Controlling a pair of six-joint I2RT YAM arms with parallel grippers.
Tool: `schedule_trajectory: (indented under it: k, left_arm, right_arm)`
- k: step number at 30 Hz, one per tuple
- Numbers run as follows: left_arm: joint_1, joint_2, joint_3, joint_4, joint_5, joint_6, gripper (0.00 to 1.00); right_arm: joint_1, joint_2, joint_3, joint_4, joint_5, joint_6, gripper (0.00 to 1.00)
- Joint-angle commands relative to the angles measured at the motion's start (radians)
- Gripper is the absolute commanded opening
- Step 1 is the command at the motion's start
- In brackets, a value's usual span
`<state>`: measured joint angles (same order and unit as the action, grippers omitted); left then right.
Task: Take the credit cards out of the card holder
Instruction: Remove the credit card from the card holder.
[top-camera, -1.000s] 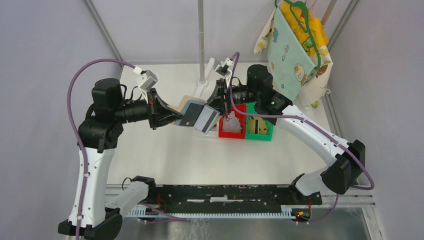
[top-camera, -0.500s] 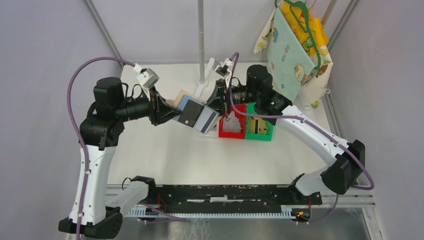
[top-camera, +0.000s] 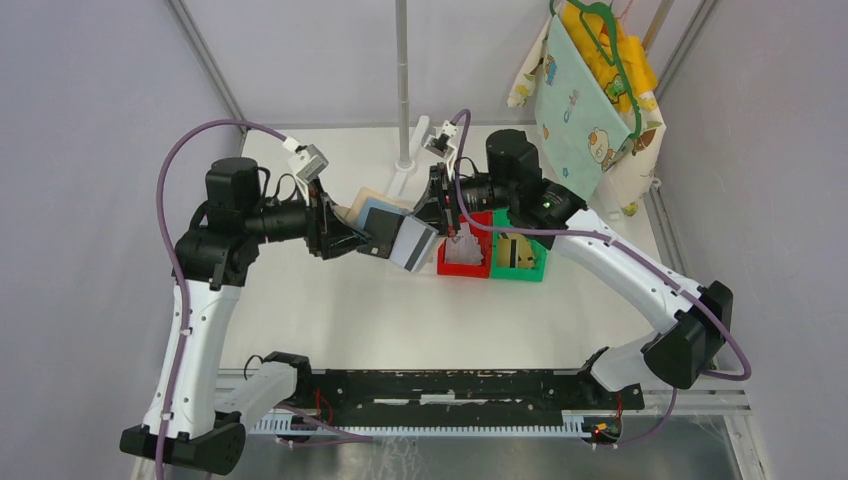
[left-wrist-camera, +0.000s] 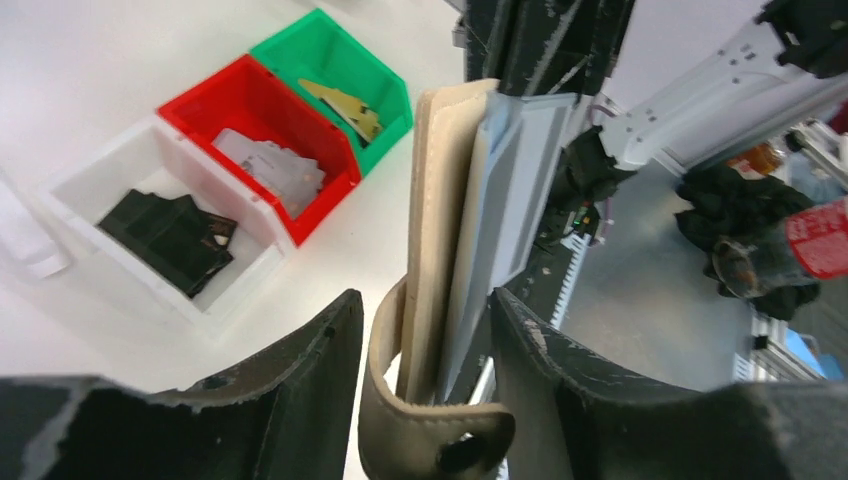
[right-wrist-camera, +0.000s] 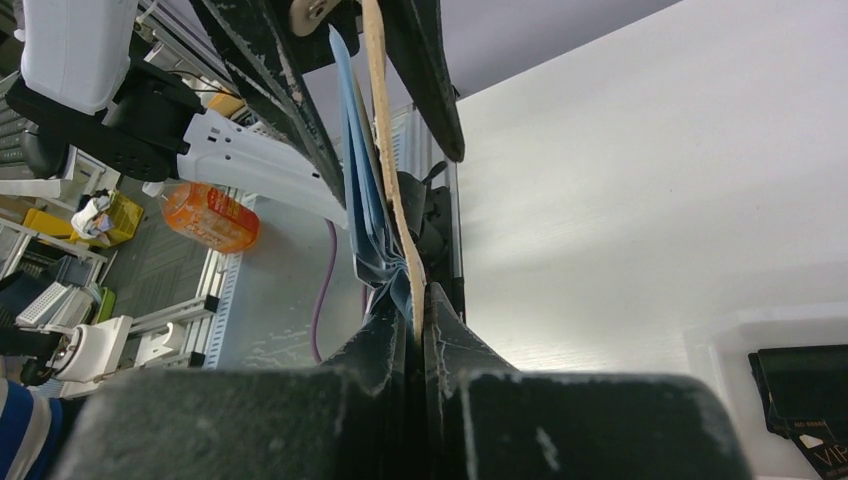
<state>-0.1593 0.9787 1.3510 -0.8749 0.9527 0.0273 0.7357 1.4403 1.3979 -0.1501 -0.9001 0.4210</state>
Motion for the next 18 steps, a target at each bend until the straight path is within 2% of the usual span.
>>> schedule_trajectory:
  k: [1,5,9,18]
  left_arm:
    - [-0.003,0.000,-0.027,0.015,0.230,0.002,0.59]
    - [-0.003,0.016,-0.051,-0.017,0.356,0.033,0.62]
    - [-0.002,0.022,-0.048,-0.069,0.331,0.098,0.61]
    - [-0.003,0.049,0.010,-0.098,0.180,0.105,0.32]
  right_arm:
    - [0.022,-0.004,0.066,-0.016,0.027,-0.033,0.00]
    - [0.034,0.018,0.095,-0.033,0.041,-0.032,0.00]
    - [0.037,0.028,0.113,-0.045,0.043,-0.035,0.00]
    - [0.037,0.029,0.124,-0.087,0.046,-0.067,0.00]
